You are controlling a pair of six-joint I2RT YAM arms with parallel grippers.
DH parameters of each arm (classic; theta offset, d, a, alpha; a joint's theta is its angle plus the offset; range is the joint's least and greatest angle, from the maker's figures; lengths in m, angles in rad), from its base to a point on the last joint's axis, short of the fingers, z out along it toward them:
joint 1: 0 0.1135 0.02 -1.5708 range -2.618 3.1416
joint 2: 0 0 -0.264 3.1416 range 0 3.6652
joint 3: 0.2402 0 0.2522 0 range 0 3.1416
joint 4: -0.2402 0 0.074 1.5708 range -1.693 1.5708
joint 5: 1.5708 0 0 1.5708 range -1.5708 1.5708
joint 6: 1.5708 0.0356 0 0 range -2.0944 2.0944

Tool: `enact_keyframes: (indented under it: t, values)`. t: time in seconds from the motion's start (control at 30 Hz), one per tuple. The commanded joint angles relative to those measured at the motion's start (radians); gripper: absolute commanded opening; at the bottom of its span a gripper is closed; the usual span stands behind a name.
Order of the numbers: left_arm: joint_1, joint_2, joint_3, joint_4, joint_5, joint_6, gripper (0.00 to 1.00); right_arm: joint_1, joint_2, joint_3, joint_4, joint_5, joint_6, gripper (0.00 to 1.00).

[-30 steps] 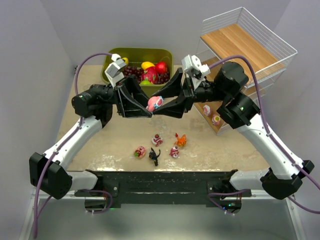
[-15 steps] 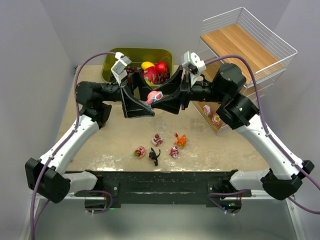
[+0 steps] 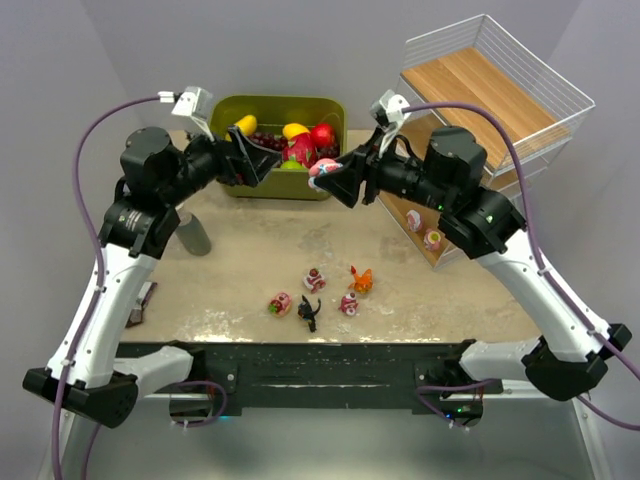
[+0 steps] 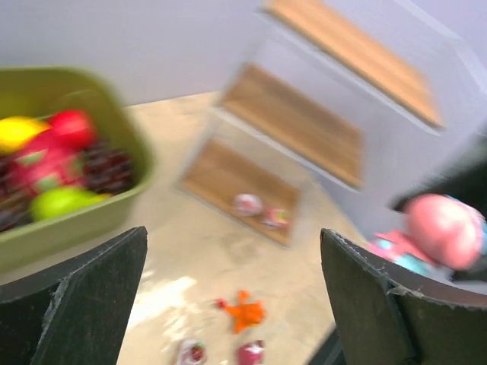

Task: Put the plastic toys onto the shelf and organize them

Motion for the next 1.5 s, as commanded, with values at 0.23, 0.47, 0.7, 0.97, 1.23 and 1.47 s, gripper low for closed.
enact_keyframes:
  t: [0.23,0.47,0.7,0.97,1.23,1.47]
  values:
    - [0.012,-0.122,-0.133,-0.147,-0.559,0.013,1.0,0.017,0.019,-0.233,0.074,0.539,0.178,0.0]
    - [0.012,-0.232,-0.334,-0.084,-0.567,0.053,1.0,0.113,0.074,-0.403,0.215,0.868,0.183,0.0]
    - [0.012,-0.34,-0.616,-0.003,-0.555,0.061,1.0,0.141,0.094,-0.631,0.469,1.05,0.192,0.0]
    - [0.012,-0.413,-0.786,0.025,-0.533,0.024,0.99,0.142,0.205,-0.827,0.827,1.21,0.083,0.0]
    - [0.012,-0.525,-0.816,0.032,-0.558,0.022,0.99,0.068,0.363,-0.824,0.999,1.209,0.073,0.0]
    - [0.012,-0.482,-0.796,-0.01,-0.595,0.024,1.0,-0.023,0.488,-0.755,1.069,1.17,0.032,0.0]
